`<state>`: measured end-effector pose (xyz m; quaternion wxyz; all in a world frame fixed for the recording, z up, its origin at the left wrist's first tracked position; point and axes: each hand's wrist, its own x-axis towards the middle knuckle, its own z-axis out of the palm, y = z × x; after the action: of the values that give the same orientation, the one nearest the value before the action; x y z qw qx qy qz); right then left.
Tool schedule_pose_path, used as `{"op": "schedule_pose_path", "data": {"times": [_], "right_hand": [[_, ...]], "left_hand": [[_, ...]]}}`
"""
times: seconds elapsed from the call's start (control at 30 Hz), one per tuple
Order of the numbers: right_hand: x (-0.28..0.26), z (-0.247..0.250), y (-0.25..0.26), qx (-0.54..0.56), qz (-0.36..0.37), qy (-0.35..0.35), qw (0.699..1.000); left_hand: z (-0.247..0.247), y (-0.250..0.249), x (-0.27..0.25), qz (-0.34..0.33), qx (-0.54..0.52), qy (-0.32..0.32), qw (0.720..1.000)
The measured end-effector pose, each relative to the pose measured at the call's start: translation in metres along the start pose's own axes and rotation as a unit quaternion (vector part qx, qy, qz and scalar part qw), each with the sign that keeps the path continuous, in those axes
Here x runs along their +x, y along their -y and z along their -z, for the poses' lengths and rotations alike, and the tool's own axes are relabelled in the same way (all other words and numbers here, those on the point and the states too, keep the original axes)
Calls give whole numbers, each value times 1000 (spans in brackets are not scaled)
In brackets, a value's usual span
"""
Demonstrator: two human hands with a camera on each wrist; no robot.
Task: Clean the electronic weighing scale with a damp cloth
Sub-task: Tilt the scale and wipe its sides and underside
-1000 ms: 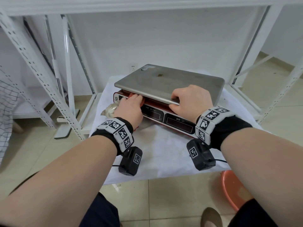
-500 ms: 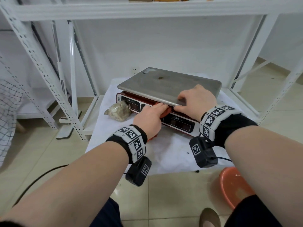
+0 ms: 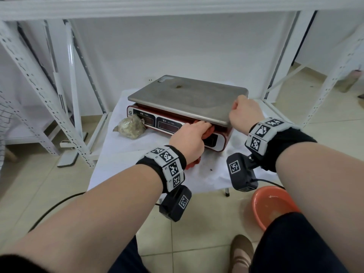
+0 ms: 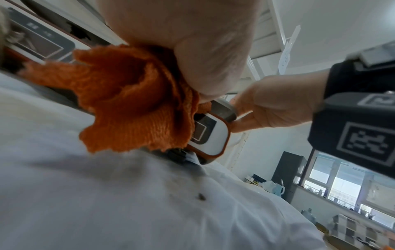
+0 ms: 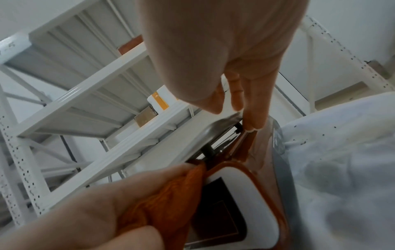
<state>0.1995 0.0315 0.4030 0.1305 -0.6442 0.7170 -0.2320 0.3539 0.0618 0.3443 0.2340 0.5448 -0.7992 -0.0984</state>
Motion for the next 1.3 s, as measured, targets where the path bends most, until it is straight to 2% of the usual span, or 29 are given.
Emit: {"op": "schedule_pose_path", "data": {"times": [0.23,0.37,0.43,0.53,0.6,0.7,0.8,0.87,0.97,1.1,1.3], "right_hand": [[-6,5,-6,36,31,22,999],[-8,7,-8,65,32,27,997],[-10,5,-9,45,40,38,997],[-12,6,-6,2,66,2,998],[-17,9,-1,16,97,-17,995],[-26,7,13,73,138,71,985],[-30,0,25,110,149,159,970],[-32,-2,32,100,174,184,962],[-34,-3,38,54,223,172,958],[-37,-6,45,25,230,115,966],[-34,-14,55,-1,231,63,971]], "left_hand": [[-3,-23,-5,-29,-8,33,999],[-4,-31,-6,-34,-48,108,992],[-2,-34,-9,-26,-68,134,988],[10,-27,-12,27,-159,111,981],[23,-18,-13,61,-209,83,972],[39,-1,-15,118,-346,55,929],[47,13,-17,167,-432,20,886],[51,20,-20,190,-471,8,861],[57,27,-26,210,-507,0,836],[62,36,-32,212,-515,-4,831],[69,43,-35,215,-472,-12,855]]}}
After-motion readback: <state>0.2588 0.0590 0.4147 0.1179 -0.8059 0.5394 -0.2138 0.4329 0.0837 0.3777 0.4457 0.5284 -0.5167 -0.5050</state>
